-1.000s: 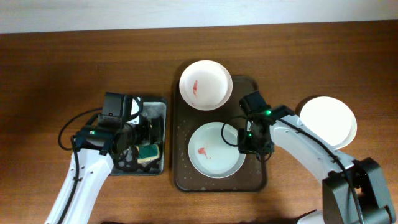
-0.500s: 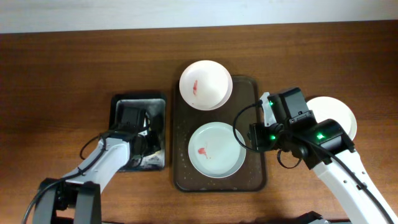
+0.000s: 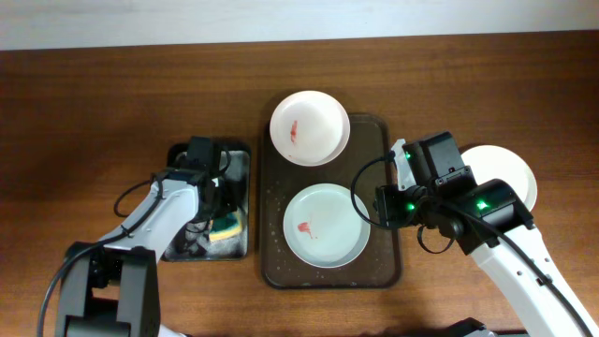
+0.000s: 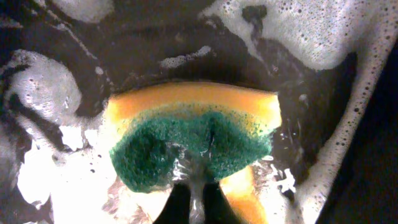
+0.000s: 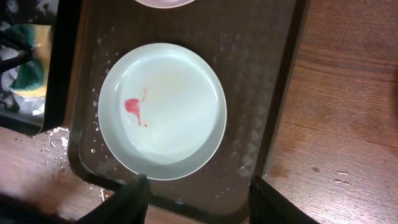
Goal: Clean dirty plates on tray and stack at the side
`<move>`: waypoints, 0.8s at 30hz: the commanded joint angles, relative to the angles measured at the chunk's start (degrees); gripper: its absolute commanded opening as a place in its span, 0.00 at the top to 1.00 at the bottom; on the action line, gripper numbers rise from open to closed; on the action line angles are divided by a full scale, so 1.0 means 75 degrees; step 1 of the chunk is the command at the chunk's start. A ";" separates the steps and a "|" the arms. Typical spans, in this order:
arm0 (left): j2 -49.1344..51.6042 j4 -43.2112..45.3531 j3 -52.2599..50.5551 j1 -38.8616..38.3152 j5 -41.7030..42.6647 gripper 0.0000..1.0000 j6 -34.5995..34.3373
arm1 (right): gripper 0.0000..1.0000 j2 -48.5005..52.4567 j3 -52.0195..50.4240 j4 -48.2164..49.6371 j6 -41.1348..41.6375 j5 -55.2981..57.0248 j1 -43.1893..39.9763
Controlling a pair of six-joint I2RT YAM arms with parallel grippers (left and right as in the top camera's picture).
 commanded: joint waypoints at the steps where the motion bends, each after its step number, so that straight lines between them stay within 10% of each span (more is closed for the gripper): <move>1: 0.0315 0.0020 0.0017 0.0015 0.0035 1.00 0.0341 | 0.47 0.0015 0.0087 0.0015 -0.0055 0.0029 -0.0020; 6: -0.0871 -0.1323 0.1294 0.0015 0.0245 1.00 0.1845 | 0.47 0.0612 0.0087 0.0023 -0.0067 0.0032 -0.0020; 7: -0.1358 -0.1626 0.1620 0.0012 0.0965 1.00 0.2276 | 0.62 0.1320 0.0087 0.0047 -0.0114 0.0035 -0.0023; 11: -0.1900 -0.1655 0.1679 -0.0169 0.2844 1.00 0.2294 | 0.63 0.3241 0.0087 0.0560 -0.0114 0.0000 -0.0023; 16: -0.1731 -0.1553 0.1670 -0.1510 0.2535 1.00 0.1813 | 0.66 0.4963 0.0087 0.1043 -0.0082 -0.0023 -0.0055; 24: 0.0597 -0.0140 0.1670 -0.2850 0.2553 1.00 0.0825 | 0.96 0.5024 -0.0522 0.2098 0.0087 -0.0545 -0.0723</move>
